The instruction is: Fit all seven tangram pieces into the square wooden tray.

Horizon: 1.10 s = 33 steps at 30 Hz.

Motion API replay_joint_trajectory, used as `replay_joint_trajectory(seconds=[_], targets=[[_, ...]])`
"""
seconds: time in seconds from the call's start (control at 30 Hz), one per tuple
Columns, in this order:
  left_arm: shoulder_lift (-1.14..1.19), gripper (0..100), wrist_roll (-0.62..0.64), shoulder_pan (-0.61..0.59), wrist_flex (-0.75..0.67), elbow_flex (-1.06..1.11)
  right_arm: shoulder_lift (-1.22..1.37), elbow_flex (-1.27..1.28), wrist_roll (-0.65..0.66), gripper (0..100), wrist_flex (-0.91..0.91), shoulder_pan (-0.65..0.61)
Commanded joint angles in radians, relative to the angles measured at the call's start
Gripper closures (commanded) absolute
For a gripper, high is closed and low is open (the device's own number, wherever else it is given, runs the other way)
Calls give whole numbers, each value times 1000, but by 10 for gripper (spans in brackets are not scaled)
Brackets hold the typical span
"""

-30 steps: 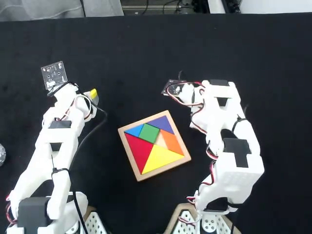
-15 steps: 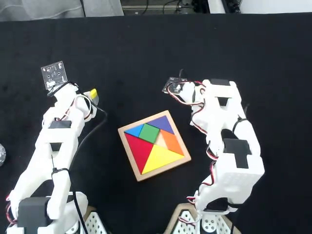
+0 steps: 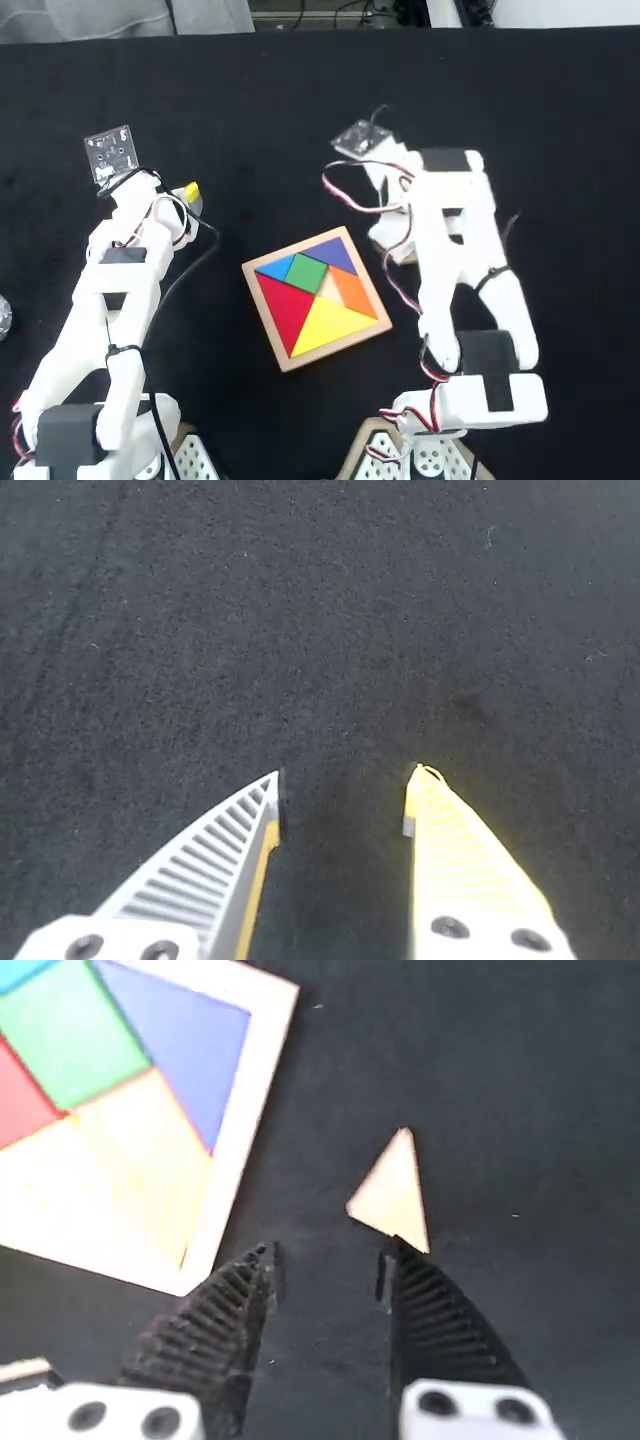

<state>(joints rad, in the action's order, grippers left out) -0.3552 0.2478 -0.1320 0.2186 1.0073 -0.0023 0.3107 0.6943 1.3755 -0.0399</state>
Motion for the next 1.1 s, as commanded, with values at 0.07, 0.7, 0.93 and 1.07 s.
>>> replay_joint_trajectory(seconds=[0.07,0.7,0.93,1.07], targets=[[-3,794,-6,12,3,-45,-13,65,103,720,-78,9],[-2,794,-8,12,-2,-45,291,15,221,707,-276,81],[-2,794,-8,12,-2,-45,312,-8,218,855,-275,84],[-2,794,-8,12,-2,-45,312,-10,219,861,-278,86]])
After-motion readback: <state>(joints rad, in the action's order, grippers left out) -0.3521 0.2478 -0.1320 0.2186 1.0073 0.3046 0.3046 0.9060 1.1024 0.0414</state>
